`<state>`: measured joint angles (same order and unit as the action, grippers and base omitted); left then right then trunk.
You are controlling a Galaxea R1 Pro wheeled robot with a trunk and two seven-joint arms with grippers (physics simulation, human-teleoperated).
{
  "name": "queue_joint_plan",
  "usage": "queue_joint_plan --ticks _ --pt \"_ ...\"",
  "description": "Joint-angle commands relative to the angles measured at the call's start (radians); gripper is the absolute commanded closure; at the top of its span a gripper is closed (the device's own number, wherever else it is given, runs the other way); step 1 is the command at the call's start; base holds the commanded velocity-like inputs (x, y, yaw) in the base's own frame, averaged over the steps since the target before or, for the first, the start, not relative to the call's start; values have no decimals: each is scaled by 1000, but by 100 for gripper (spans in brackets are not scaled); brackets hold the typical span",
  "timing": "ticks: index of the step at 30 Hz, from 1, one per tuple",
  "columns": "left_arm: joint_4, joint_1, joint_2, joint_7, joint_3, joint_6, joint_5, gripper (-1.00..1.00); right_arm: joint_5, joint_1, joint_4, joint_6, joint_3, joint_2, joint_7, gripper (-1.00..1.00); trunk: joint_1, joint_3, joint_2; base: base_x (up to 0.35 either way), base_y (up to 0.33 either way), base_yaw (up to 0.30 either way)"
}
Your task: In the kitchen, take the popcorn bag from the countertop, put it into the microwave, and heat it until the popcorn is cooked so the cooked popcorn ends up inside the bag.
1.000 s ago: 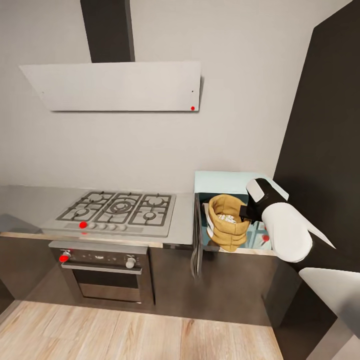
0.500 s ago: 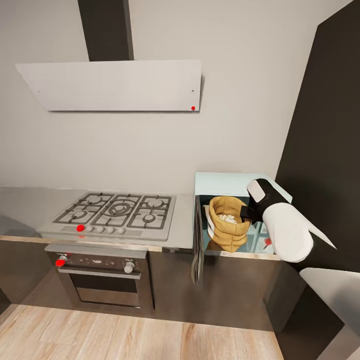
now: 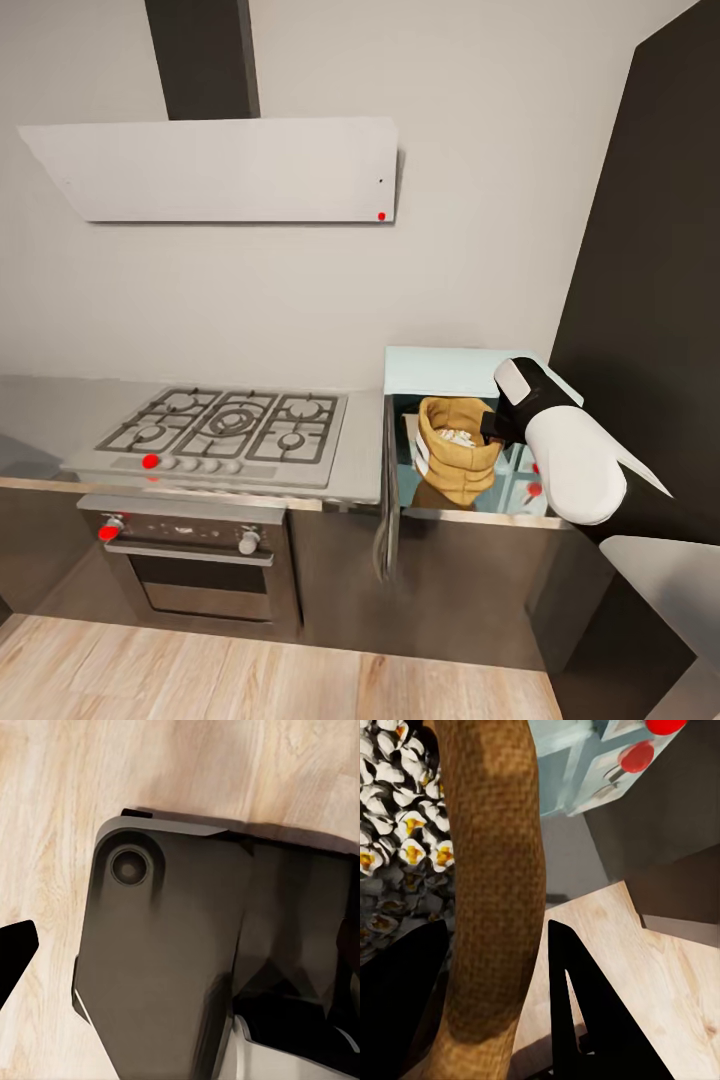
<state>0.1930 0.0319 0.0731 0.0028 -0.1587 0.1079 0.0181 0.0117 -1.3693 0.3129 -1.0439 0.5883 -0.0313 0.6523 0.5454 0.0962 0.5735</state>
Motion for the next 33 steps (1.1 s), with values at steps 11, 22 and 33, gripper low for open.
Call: queue_joint_plan --ticks 11,22,33 --pt "2 2 -1 0 -3 2 0 -100 1 -2 2 -3 5 -1 4 100 0 2 2 1 -1 0" --pt "2 2 -8 0 -9 2 3 -100 1 -2 2 -3 4 -1 4 100 12 11 23 19 0 0" --pt "2 3 -7 0 -7 1 3 -100 1 -1 2 -3 5 -1 4 100 12 11 23 81 0 0"
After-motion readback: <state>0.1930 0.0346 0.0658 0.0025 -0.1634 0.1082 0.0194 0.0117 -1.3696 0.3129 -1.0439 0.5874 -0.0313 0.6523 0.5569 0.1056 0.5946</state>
